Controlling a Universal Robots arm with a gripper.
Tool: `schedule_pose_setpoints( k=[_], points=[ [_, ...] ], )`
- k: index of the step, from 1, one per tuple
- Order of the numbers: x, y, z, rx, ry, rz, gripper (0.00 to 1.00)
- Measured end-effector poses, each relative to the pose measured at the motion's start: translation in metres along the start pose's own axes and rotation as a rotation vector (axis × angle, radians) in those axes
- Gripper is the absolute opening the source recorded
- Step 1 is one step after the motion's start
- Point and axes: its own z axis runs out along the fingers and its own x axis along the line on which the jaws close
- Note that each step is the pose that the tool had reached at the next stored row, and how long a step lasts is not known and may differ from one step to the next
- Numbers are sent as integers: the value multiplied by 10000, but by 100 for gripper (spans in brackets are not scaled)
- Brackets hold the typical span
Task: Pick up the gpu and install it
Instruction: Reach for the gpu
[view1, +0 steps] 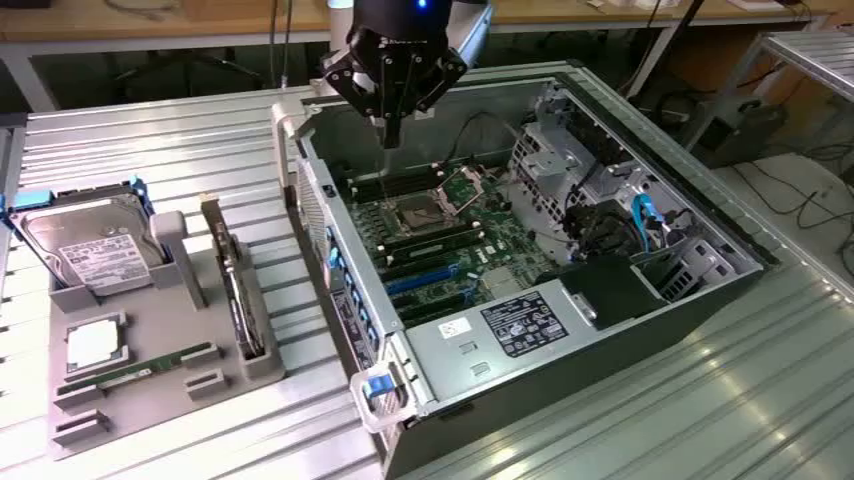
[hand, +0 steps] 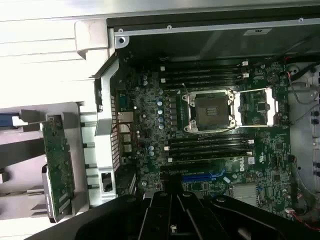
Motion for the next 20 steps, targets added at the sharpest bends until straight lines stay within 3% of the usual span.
schedule_pose_setpoints(
  k=[12,16,20],
  points=[
    [2,-5,-1,1,1,0,11],
    [54,-89,-6,1,0,1,11],
    [174,-172,-12,1,0,-1,11]
  ],
)
